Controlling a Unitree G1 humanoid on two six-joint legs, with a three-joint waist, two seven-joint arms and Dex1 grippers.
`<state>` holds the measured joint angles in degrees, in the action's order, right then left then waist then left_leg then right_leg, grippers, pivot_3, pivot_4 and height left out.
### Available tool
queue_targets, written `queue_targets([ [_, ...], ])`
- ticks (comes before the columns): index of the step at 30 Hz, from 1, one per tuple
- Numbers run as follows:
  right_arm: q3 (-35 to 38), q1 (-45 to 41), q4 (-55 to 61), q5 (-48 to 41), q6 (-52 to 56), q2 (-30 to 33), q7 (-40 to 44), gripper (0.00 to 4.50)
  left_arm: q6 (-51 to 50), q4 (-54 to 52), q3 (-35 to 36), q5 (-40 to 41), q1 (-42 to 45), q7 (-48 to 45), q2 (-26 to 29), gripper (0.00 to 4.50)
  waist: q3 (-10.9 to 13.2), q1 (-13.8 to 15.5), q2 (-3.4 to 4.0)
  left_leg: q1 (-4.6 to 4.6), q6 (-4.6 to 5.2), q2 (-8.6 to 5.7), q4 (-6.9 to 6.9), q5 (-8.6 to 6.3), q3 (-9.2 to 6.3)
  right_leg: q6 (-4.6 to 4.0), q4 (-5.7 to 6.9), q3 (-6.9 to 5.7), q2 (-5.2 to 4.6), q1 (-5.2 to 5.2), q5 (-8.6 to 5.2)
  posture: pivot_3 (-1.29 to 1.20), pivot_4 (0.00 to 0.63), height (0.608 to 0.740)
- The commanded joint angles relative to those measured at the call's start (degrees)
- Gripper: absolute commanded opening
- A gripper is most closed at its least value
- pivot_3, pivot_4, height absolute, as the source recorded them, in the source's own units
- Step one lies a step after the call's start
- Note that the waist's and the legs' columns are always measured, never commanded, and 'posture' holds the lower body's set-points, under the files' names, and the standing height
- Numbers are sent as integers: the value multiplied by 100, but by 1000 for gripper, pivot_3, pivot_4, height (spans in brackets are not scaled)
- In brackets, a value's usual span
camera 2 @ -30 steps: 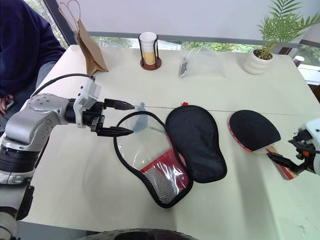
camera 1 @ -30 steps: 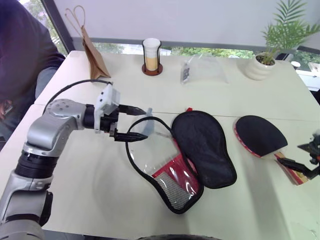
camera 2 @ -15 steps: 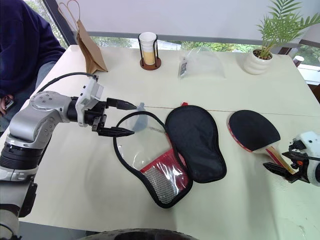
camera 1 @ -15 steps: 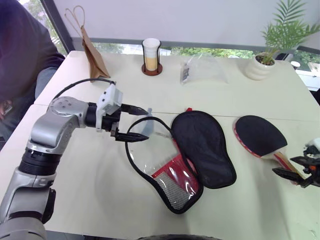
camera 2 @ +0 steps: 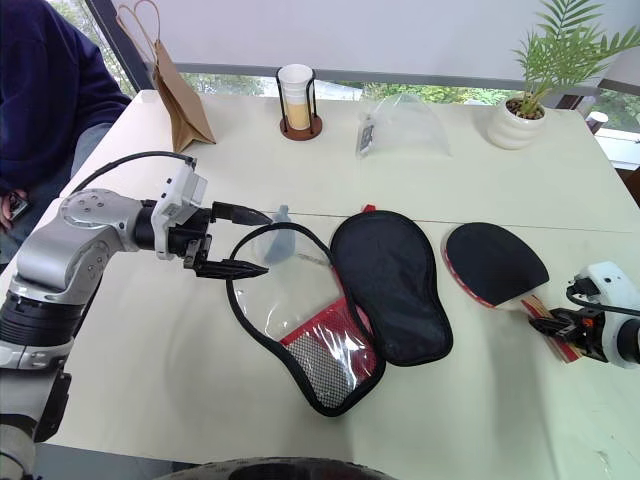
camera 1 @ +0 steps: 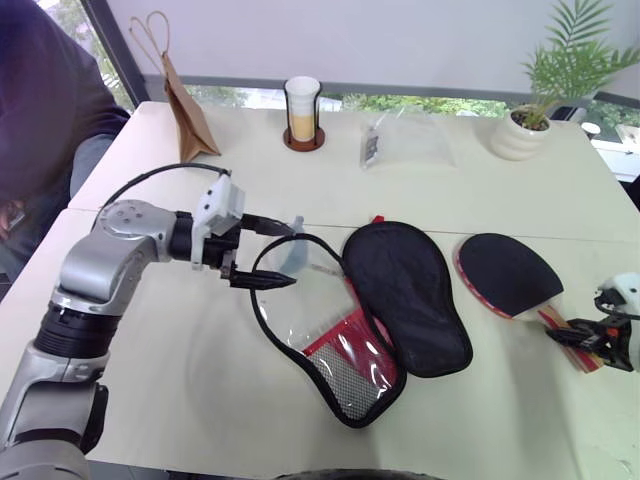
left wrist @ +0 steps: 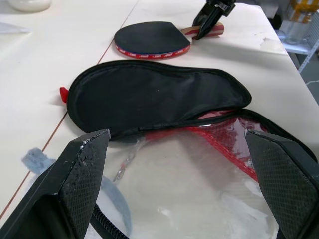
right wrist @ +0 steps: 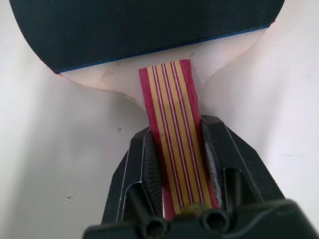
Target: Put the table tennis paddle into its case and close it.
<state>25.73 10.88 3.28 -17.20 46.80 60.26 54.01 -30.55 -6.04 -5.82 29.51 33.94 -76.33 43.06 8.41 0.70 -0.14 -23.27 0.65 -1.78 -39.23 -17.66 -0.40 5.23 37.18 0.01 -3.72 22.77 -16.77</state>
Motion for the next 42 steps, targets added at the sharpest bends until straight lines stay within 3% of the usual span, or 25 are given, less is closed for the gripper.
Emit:
queue_targets([
  [1, 656, -463, 990, -353, 869, 177, -322, 798, 72, -24, 161, 77, 132, -74, 50, 4500, 1, 0, 2, 0, 0, 0, 0, 0, 0, 0, 0, 0, 0, 1, 0, 0, 150, 740],
  [6, 420, -1404, 2801, -1076, 2734, -181, -989, 798, 153, 125, 96, 11, 239, -79, -74, 4500, 5, -11, 10, -3, -5, 11, 3, 3, 0, 0, 0, 1, 10, 10, 0, 0, 150, 740],
  [13, -455, -2463, 4012, -1266, 4483, -1572, -2237, 798, 214, 195, 52, -33, 295, -105, -159, 4500, 5, 26, 6, -14, -5, 5, 0, 2, -1, -1, 1, 0, 0, 17, 0, 0, 150, 740],
  [21, -887, -1647, 4654, -1420, 4570, -2387, -2930, 798, 170, 67, 104, -4, 180, -93, -80, 4500, 5, -7, 6, -16, -5, 1, -2, 3, -1, 0, 7, 1, 0, 22, 0, 0, 150, 740],
  [35, -1187, -1751, 4514, -1439, 4570, -2466, -3428, 798, 138, -60, 139, 11, 65, -20, -38, 4500, 5, -12, 6, -15, -3, 2, -1, 2, 0, 0, 9, 0, 6, 25, 0, 0, 150, 740],
  [42, -1146, -1915, 4584, -1742, 4570, -2386, -3209, 4203, 232, 102, 326, -63, -38, -76, 299, 4500, 5, -22, 6, -15, 0, 2, 0, 0, 0, 0, 9, 0, 7, 26, 0, 0, 150, 740],
])
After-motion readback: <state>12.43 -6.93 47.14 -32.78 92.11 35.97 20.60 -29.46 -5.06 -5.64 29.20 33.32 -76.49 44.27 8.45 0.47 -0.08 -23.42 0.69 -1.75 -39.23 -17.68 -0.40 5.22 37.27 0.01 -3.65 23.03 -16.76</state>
